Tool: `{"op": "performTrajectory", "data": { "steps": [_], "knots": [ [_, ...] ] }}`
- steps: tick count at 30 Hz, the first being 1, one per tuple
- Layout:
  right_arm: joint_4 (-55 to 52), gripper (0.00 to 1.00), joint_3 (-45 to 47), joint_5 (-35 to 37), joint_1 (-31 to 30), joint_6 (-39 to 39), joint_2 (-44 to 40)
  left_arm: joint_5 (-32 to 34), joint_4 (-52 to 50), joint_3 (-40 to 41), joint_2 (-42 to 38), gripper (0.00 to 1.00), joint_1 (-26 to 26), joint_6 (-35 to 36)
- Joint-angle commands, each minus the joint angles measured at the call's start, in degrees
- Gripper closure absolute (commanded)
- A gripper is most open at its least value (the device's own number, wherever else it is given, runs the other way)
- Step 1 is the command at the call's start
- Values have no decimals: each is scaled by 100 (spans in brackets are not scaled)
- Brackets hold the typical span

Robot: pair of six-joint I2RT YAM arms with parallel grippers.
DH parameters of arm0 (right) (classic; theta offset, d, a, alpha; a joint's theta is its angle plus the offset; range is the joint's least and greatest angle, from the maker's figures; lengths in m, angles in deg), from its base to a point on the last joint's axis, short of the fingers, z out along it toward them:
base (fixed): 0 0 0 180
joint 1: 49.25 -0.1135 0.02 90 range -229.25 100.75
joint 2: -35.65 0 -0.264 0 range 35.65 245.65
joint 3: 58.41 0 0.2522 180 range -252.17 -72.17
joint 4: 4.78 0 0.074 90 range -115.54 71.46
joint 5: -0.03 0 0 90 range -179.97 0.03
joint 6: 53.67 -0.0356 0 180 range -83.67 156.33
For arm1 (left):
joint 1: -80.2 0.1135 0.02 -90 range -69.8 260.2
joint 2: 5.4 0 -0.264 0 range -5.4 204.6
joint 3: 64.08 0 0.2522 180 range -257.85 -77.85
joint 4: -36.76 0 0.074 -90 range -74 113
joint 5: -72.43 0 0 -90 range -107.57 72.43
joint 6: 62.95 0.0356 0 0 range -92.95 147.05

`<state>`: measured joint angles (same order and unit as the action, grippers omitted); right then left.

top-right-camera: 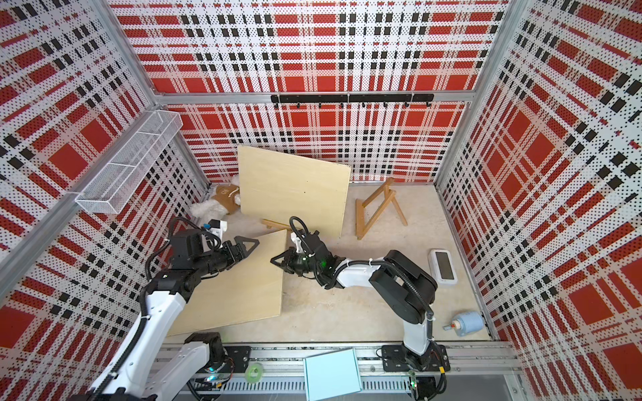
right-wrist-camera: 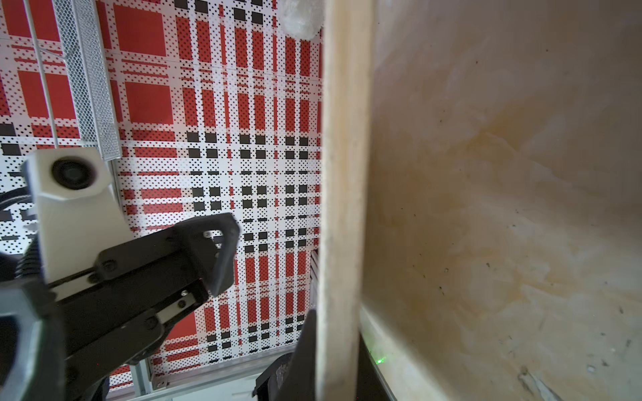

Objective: Disassemble the easel
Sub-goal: Place the drawing board at the center of the board.

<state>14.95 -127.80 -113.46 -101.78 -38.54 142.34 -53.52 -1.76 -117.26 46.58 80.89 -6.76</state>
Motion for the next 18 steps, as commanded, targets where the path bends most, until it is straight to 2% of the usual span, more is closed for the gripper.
{"op": "performTrajectory", "data": {
  "steps": [1,7,12,18],
  "knots": [
    [582,100,241,162,-50,89,149,-240,792,330,228,17,54,-321],
    [604,100,453,367,-52,396,464,-218,934,391,354,16,91,-270],
    [1045,86,593,236,-55,192,906,-200,964,409,449,16,106,-229],
    [1216,86,708,237,-55,106,1117,-255,1018,347,618,16,116,-197]
  ]
}}
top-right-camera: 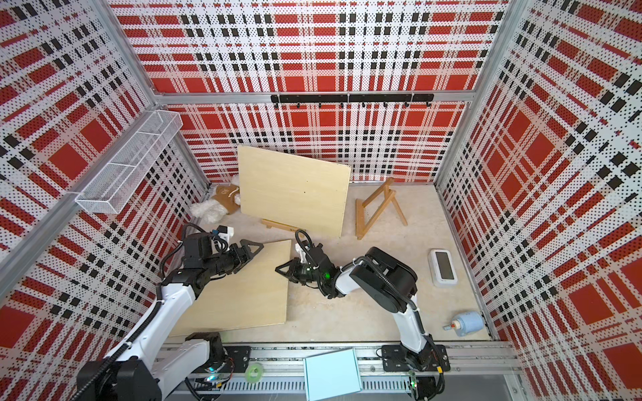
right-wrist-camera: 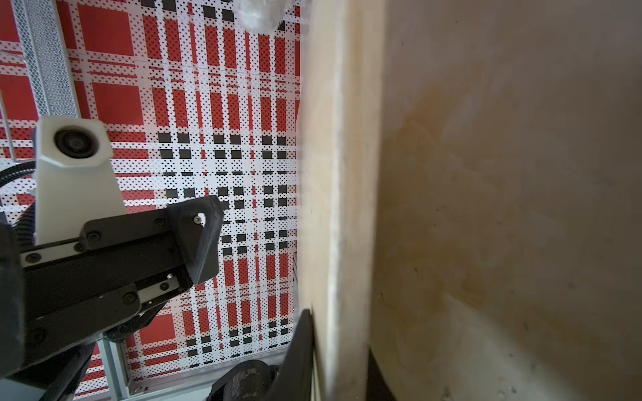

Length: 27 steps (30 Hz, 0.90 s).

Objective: Disassemble the easel
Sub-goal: Place the drawing board at the center of the board.

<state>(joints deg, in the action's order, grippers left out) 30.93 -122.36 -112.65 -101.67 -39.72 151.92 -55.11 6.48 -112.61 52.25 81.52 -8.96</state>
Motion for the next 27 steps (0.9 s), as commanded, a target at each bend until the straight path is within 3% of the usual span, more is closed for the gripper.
{"op": "performTrajectory", "data": {
  "steps": [1,4,12,27],
  "knots": [
    [-430,84,199,175,-64,229,152,-96,210,-128,69,16,48,19],
    [-707,74,256,260,-52,340,100,-87,266,-162,123,16,52,24],
    [-1104,61,467,556,-51,518,-188,-88,231,-189,150,16,52,44],
    [-2559,55,766,1235,-8,1140,-1281,217,-36,-314,18,16,-88,296]
  ]
}}
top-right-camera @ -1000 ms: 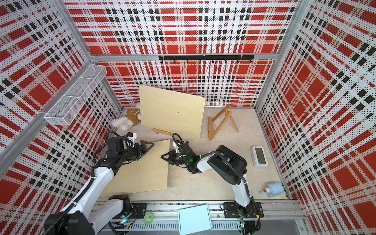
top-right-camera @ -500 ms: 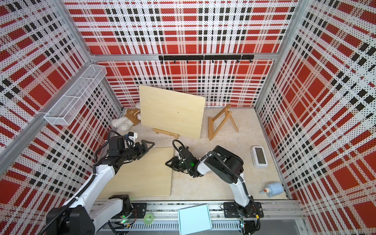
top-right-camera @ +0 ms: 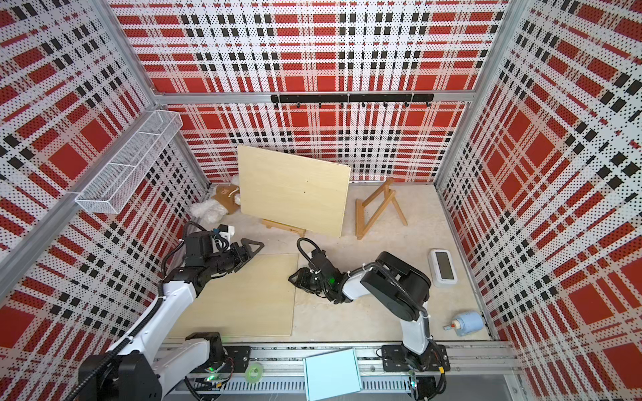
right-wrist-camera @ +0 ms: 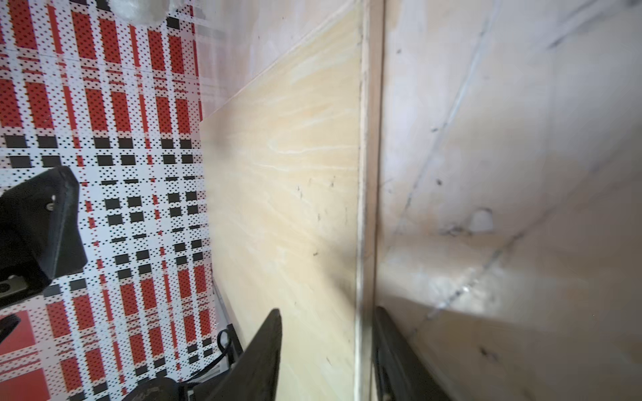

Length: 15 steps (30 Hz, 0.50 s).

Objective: Disassemble the easel
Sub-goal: Place the drawing board at the center of the board.

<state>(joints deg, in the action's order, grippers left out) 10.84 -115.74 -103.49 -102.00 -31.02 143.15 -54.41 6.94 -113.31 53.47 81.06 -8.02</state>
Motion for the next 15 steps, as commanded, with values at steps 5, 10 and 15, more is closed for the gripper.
{"op": "performTrajectory", "data": {
  "steps": [5,10,15],
  "knots": [
    [-1929,54,77,758,98,938,-1393,340,-99,-421,-49,16,-230,235],
    [-3365,58,-337,1205,225,2070,-2447,817,-160,-861,173,16,-806,312],
    [-4361,59,-963,1060,770,3000,-3135,1765,-222,-1400,437,14,-1693,518]
  ]
}}
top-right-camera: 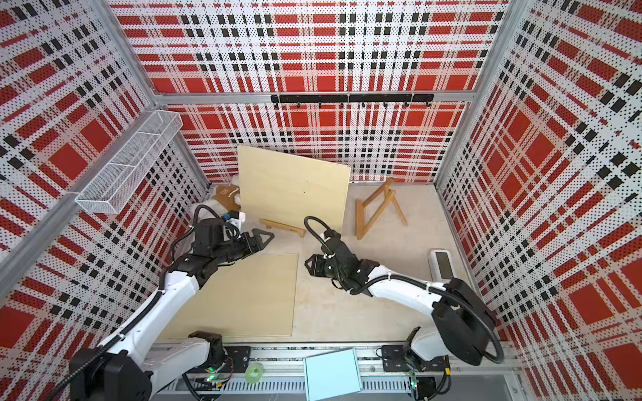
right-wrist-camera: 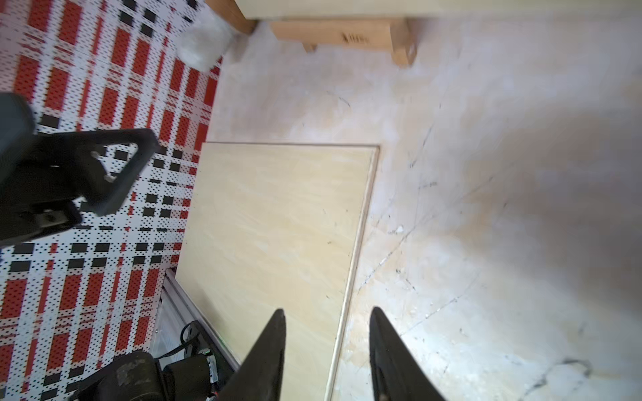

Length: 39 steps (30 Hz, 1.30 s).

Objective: Disassemble the easel
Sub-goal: Pick up the easel at the center of the board.

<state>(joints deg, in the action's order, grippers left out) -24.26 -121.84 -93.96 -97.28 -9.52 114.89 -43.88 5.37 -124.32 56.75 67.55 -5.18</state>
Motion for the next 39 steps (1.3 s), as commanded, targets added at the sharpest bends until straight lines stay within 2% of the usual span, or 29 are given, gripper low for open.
{"op": "performTrajectory", "data": {
  "steps": [1,5,11,15,19,24,31,35,39],
  "knots": [
    [-1030,58,-463,91,421,1020,-432,888,-74,-389,183,14,-427,265],
    [-1581,54,-821,91,987,1608,-1023,1340,36,-701,547,15,-1248,369],
    [-1681,51,-1302,-994,2321,1845,-1278,1672,372,-1126,1237,17,-2135,582],
    [-1757,48,-1692,-1711,2926,1950,-1078,1639,711,-1217,1543,18,-2403,456],
    [-1836,45,-1915,-1811,3300,1987,-959,1699,735,-1345,1760,19,-2563,523],
    [-1968,43,-2258,-1964,3603,2162,-685,1696,748,-1355,1820,18,-2466,528],
    [-2368,41,-2811,-1567,3696,2559,-501,1657,793,-1441,1968,19,-2427,593],
    [-2935,39,-3197,-573,3713,2760,-344,1525,841,-1556,2167,19,-2427,590],
    [-3475,32,-3550,182,3941,2822,-52,1467,857,-1620,2264,19,-2427,597]
  ]
}}
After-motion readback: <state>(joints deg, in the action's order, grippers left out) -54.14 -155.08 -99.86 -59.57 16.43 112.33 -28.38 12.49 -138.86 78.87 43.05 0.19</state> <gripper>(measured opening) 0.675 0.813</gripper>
